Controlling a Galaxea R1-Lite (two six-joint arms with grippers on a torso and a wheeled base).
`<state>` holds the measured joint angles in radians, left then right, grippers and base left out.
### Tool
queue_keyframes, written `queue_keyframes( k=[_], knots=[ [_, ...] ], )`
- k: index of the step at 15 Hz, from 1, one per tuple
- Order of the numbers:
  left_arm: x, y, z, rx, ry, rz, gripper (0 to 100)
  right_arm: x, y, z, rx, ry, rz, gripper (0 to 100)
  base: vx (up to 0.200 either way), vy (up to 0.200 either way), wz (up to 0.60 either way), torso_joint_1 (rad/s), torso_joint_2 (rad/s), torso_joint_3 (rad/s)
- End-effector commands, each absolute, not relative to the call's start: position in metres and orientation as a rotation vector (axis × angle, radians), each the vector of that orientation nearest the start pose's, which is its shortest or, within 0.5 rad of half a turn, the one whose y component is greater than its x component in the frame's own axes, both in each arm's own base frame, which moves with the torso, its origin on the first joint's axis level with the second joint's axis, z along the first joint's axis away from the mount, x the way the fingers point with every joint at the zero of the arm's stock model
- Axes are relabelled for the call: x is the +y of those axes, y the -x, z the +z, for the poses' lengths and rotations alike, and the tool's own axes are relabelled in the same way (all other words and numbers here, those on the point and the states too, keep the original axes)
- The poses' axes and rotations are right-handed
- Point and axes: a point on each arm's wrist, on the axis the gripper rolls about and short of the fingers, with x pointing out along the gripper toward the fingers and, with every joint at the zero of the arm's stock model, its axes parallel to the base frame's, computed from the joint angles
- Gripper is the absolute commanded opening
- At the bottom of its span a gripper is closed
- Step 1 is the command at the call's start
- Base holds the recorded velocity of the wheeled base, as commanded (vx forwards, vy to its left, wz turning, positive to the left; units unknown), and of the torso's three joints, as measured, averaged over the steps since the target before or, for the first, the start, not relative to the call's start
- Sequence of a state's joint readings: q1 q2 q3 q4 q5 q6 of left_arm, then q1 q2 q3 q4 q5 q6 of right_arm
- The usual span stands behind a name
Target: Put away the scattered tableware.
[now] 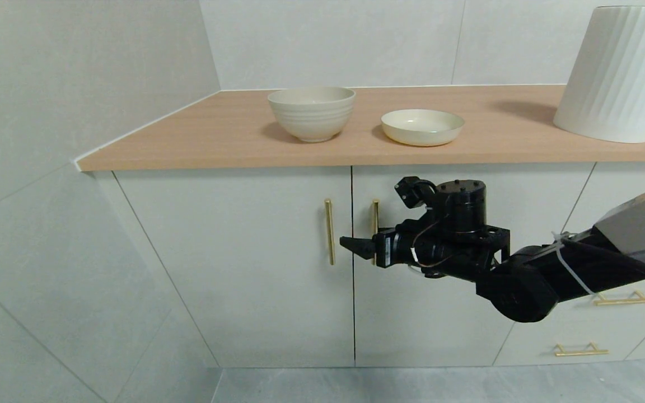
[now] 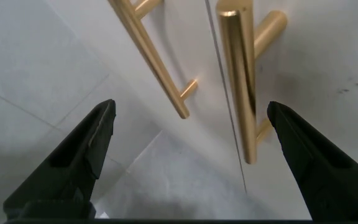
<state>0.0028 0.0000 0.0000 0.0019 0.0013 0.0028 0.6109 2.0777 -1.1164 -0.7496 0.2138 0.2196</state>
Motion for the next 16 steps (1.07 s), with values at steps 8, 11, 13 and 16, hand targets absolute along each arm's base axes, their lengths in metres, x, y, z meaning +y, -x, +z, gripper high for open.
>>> queue_keyframes(
  k=[8,11,13,16],
  knots=[
    [0.0,0.023,0.075,0.002,-0.003,0.005,100,0.248,-0.326,0.141,0.316,-0.252,0.823,100,0.0,0.0,0.0,0.0,0.0,0.0],
    [0.0,0.023,0.075,0.002,-0.003,0.005,100,0.25,-0.318,0.148,0.325,-0.295,0.839,100,0.0,0.0,0.0,0.0,0.0,0.0],
    [0.0,0.023,0.075,0.002,-0.003,0.005,100,0.245,-0.304,0.158,0.336,-0.311,0.904,100,0.0,0.0,0.0,0.0,0.0,0.0],
    [0.0,0.023,0.075,0.002,-0.003,0.005,100,0.231,-0.283,0.173,0.362,-0.347,1.001,100,0.0,0.0,0.0,0.0,0.0,0.0]
  ],
)
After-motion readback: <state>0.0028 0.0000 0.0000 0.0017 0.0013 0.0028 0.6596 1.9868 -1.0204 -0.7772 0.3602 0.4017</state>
